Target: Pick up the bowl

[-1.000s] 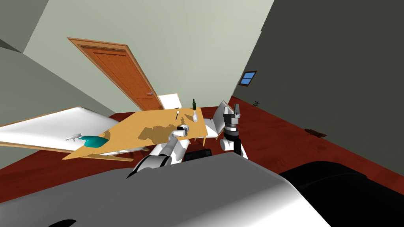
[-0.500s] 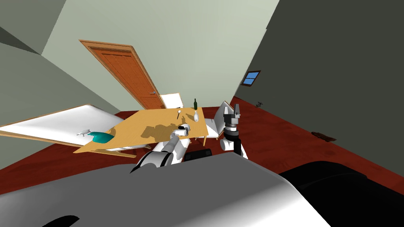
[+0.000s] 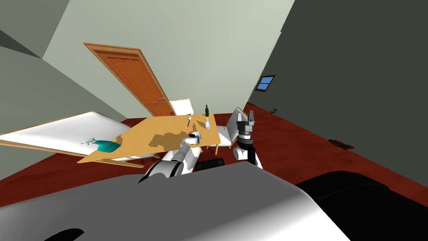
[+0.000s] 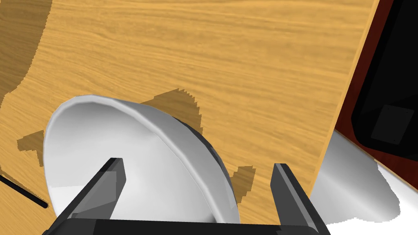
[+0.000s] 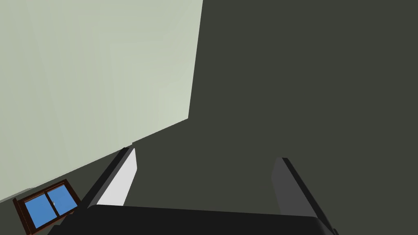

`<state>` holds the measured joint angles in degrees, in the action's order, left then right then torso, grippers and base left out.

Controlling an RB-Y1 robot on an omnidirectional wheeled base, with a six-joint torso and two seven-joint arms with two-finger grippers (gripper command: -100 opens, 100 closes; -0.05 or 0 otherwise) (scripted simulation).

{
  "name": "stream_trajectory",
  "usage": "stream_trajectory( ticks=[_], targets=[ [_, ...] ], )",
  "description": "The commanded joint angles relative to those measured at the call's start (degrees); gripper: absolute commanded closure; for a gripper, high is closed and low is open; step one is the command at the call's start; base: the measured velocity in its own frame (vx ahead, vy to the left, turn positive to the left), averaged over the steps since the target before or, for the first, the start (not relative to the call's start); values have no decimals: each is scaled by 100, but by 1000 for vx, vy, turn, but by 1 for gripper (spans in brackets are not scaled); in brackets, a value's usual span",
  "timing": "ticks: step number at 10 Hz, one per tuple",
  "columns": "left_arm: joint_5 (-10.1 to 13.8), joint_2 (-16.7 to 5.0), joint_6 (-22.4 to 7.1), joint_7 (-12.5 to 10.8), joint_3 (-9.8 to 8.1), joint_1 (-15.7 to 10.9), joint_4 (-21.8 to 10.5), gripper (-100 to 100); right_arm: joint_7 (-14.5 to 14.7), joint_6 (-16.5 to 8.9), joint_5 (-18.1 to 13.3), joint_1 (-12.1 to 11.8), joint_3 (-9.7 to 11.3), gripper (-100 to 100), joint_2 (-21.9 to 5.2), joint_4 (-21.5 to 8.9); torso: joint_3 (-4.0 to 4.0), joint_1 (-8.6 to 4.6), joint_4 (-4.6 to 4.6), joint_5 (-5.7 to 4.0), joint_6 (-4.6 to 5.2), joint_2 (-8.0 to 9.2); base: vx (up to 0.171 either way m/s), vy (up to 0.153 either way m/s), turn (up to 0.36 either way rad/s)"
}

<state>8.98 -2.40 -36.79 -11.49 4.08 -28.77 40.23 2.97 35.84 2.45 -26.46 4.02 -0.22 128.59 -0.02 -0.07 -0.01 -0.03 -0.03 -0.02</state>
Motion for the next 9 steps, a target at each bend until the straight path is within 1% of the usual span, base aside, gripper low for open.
stream_trajectory(
  ticks=[1, 3, 4, 6, 7, 8, 9],
  targets=[
    [0, 0, 0, 0, 0, 0, 0, -100, 0, 0, 0, 0, 0, 0, 0, 0, 0, 0, 0, 0, 0, 0, 5, -5, 17],
    [0, 0, 0, 0, 0, 0, 0, -100, 0, 0, 0, 0, 0, 0, 0, 0, 0, 2, 0, 0, 1, 1, -3, 3, -10],
    [-16, 24, 171, 32, -21, 74, -102, -100, 0, 0, 0, 0, 0, 0, 0, 0, 0, 0, 0, 0, 0, 0, 20, -12, 11],
    [-31, 49, 342, 65, -41, 149, -203, -100, 0, 0, 0, 0, 0, 0, 0, 0, -8, -6, -4, 0, 1, -14, 40, -19, 0],
    [-11, 29, 294, 66, -40, 93, -202, -100, 0, 0, 0, 0, 0, 0, 0, 0, -24, -4, -19, 9, 8, -29, 8, -8, 4],
    [-11, 30, 327, 71, -41, 92, -219, 100, 0, 0, 0, 0, 0, 0, 0, 0, -29, 1, -22, 11, 8, -36, 0, 0, 0],
    [-11, 30, 324, 70, -41, 92, -217, 100, 0, 0, 0, 0, 0, 0, 0, 0, -29, 4, -22, 12, 8, -36, -3, -1, 14]
  ],
)
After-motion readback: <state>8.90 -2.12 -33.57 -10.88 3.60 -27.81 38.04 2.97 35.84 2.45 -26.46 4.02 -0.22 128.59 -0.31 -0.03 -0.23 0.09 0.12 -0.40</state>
